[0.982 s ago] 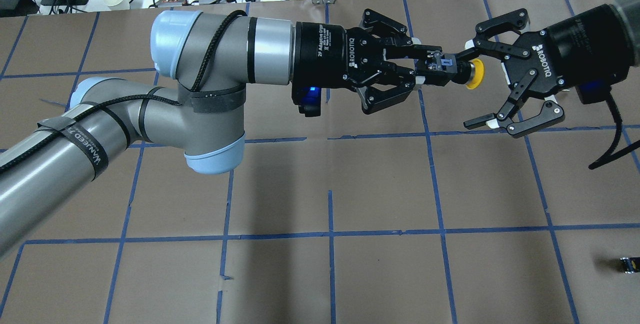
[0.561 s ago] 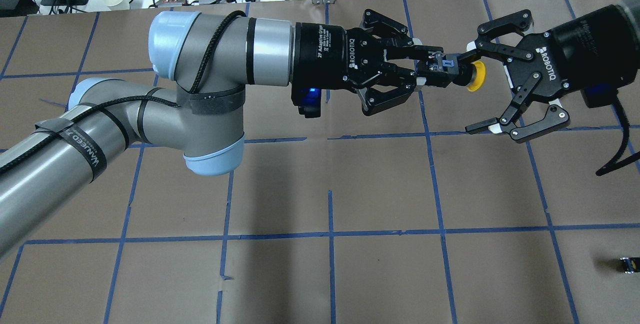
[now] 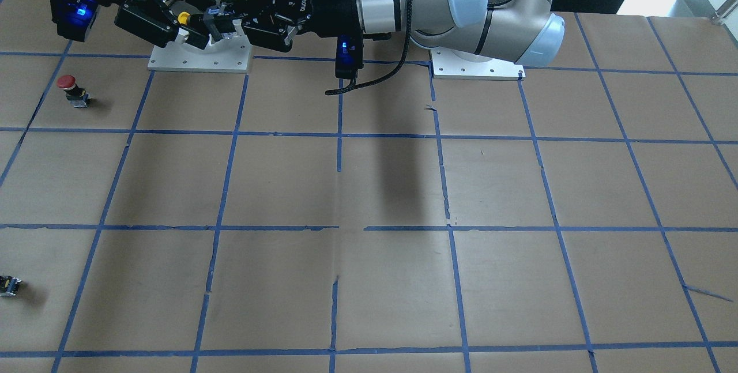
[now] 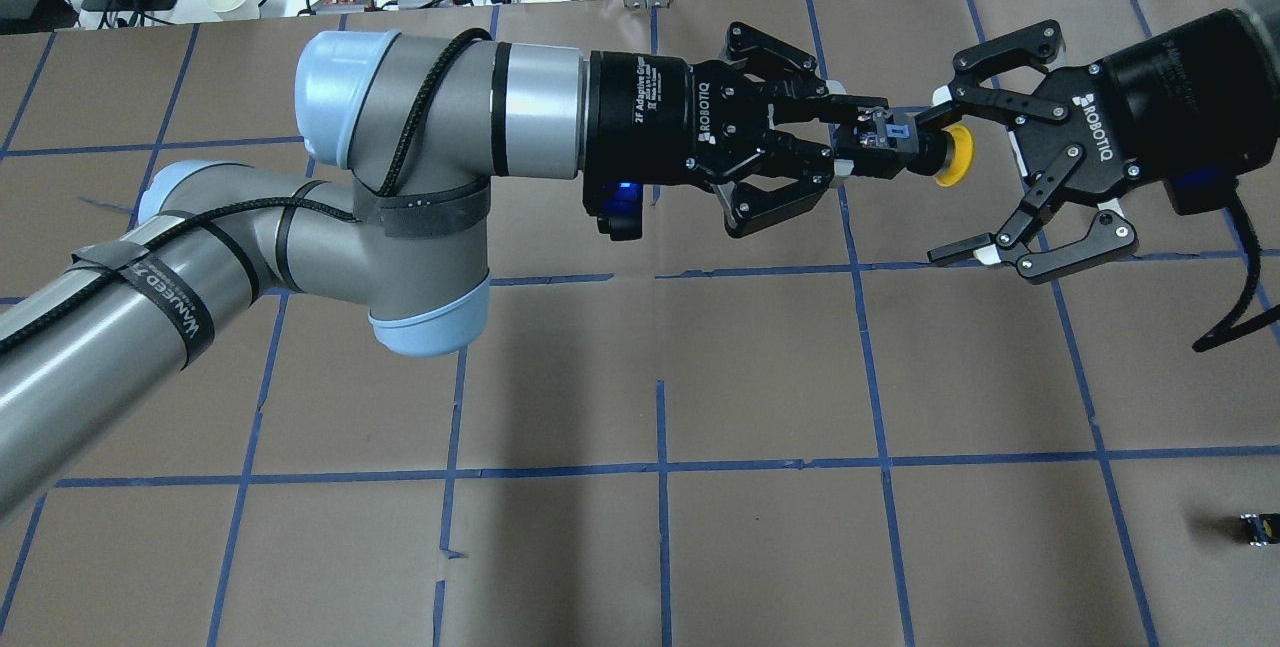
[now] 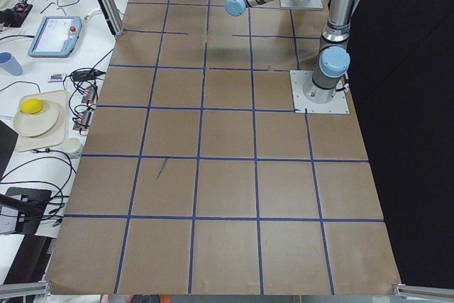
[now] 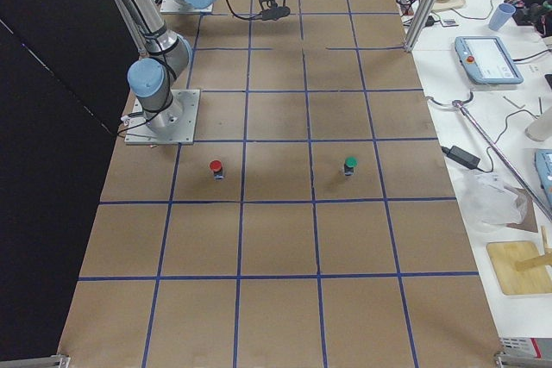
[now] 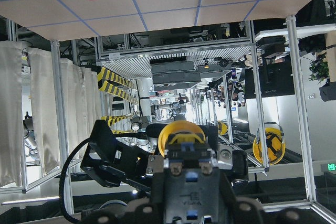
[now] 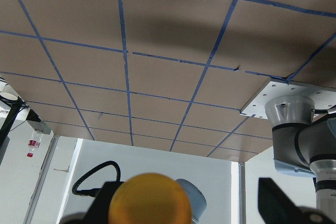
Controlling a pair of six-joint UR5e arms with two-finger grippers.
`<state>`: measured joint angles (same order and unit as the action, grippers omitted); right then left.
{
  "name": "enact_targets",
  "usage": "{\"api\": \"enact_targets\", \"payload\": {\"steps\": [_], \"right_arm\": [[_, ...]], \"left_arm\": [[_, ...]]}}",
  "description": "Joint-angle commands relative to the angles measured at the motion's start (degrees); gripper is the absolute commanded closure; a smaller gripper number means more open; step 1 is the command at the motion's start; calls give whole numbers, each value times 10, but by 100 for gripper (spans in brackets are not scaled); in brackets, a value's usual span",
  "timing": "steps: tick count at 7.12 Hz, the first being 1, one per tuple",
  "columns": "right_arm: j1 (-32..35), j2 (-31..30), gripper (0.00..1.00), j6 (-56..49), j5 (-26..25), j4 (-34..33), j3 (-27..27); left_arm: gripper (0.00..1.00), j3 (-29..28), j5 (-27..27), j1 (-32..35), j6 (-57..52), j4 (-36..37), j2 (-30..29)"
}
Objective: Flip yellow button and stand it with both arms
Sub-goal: 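Align the open right gripper around the yellow cap held by the left gripper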
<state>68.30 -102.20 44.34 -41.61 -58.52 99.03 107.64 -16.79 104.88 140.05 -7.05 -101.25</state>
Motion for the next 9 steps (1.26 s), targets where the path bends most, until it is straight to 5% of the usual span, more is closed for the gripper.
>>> {"api": "enact_targets", "payload": {"steps": [1, 9], "right_arm": [[-2, 1, 0, -2, -47, 2, 0], [-36, -14, 0, 1, -58, 46, -6]], "left_arm": [[94, 1, -1, 8, 7, 13, 6], [94, 25, -7, 16, 38, 55, 1]]}}
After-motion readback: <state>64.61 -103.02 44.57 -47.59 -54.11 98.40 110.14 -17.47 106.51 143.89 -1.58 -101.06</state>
